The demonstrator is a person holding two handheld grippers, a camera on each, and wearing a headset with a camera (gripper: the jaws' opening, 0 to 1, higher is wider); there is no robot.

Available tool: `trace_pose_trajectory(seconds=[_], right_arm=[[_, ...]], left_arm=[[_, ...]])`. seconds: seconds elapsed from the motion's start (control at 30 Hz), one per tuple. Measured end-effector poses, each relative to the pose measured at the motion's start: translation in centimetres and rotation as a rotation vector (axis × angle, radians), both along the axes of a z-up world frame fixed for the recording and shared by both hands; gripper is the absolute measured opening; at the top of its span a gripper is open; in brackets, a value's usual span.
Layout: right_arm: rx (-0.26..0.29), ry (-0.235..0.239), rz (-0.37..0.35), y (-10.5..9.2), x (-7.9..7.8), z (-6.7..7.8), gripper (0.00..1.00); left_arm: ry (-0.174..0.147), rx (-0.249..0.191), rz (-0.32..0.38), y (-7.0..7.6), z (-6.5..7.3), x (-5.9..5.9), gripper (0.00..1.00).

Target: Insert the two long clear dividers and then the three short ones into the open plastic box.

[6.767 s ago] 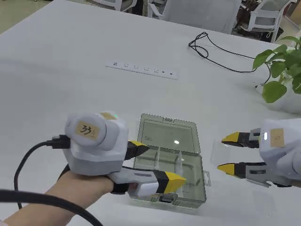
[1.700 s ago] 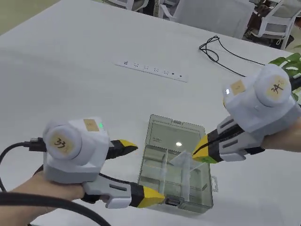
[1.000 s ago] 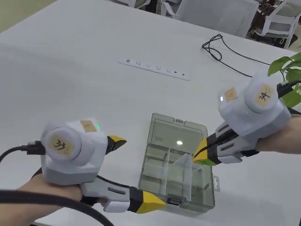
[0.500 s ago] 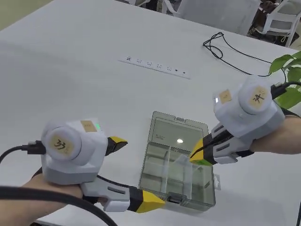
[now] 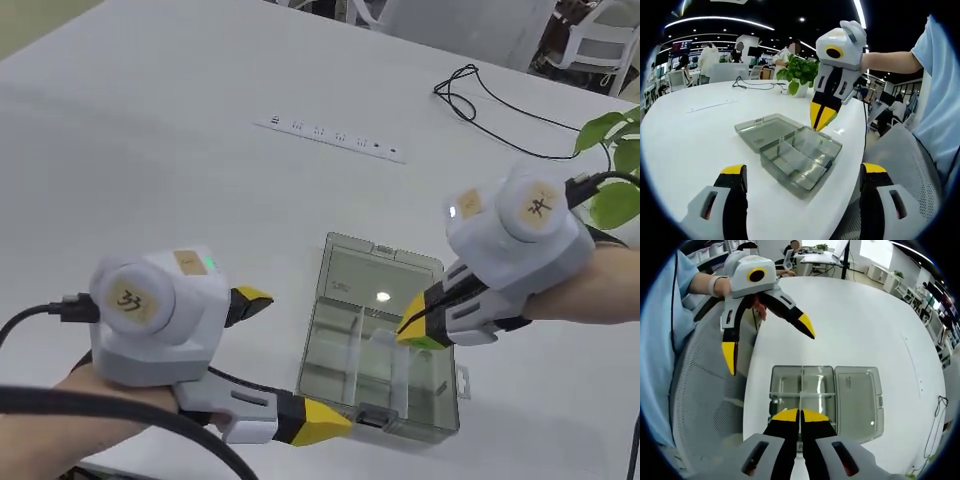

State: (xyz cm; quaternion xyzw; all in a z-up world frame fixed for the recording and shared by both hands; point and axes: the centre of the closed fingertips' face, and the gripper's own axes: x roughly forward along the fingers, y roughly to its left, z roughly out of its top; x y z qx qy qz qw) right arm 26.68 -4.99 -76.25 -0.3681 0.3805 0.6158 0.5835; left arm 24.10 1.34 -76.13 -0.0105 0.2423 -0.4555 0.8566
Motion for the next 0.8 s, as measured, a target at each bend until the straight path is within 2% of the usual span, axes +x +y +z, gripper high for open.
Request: trace_pose_trajectory(seconds=[0.8], right_arm=[[-0.112,0.005,0.030,0.4,0.0,-3.2,0.02]], left_arm=[[0.003,-0.004,-0.003,0.0,0.0,-0.1,0.95]])
